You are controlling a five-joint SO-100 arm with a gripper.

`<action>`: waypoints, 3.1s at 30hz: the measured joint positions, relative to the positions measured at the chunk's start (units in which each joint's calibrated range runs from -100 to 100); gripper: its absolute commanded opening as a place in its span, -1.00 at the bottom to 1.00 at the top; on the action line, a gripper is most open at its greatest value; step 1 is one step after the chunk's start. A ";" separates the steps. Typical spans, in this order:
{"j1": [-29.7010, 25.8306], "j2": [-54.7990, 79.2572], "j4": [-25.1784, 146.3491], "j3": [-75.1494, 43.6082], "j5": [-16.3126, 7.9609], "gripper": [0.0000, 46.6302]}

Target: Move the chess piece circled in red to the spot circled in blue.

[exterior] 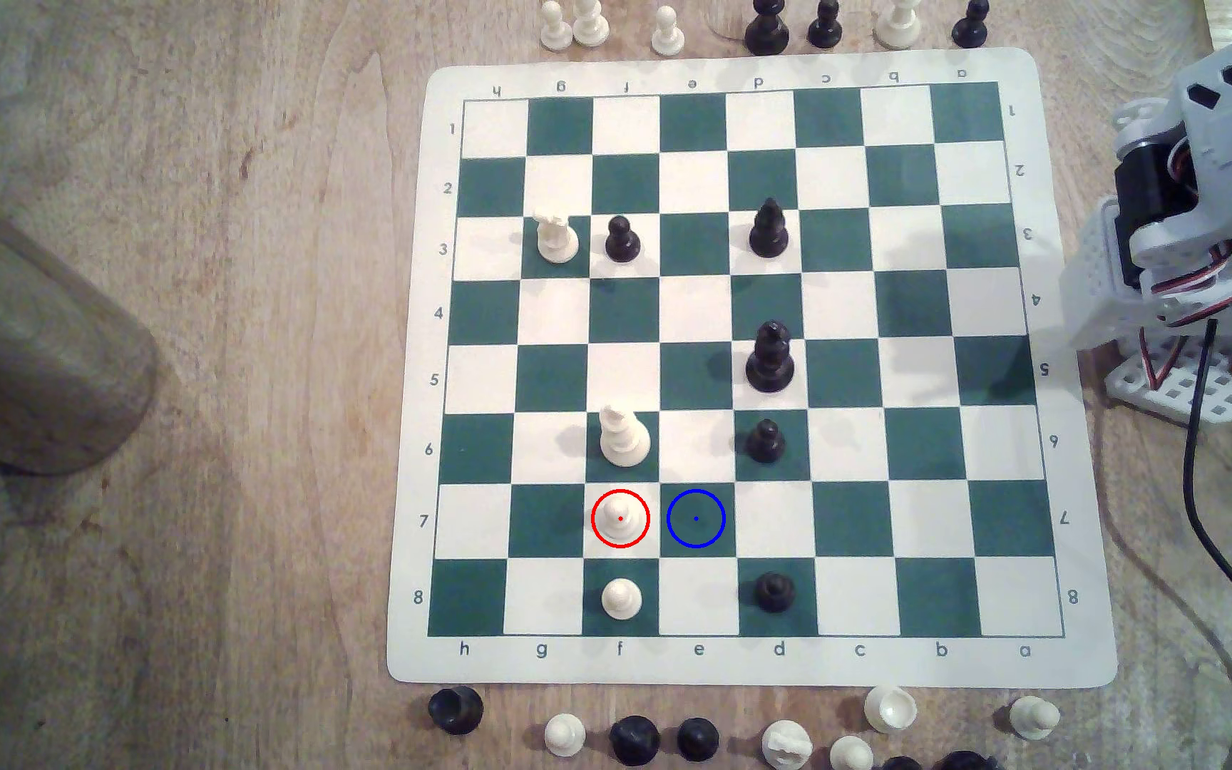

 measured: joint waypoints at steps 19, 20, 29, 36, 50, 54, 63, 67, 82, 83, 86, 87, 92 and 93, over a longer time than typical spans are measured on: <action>-6.19 0.00 51.31 -14.37 0.00 -0.99; -6.49 0.00 53.15 -15.36 0.00 -0.99; -8.48 0.08 82.07 -25.67 0.00 -0.99; -6.93 0.00 118.41 -34.43 -0.29 -0.99; -6.42 10.98 157.61 -48.35 -0.83 -0.55; -9.29 23.63 170.92 -59.65 -3.03 -0.48; -16.00 41.73 175.30 -68.87 -8.60 -0.29; -16.22 51.61 171.39 -70.85 -11.48 -0.28; -18.66 80.44 162.47 -85.13 -18.95 -0.27; -18.95 82.28 162.39 -86.58 -19.19 -0.27; -19.91 87.39 162.07 -89.83 -19.63 -0.27; -19.99 88.65 161.67 -90.65 -19.68 -0.27; -19.76 92.08 159.76 -91.55 -19.73 -0.27; -19.76 92.92 159.04 -91.55 -19.73 -0.27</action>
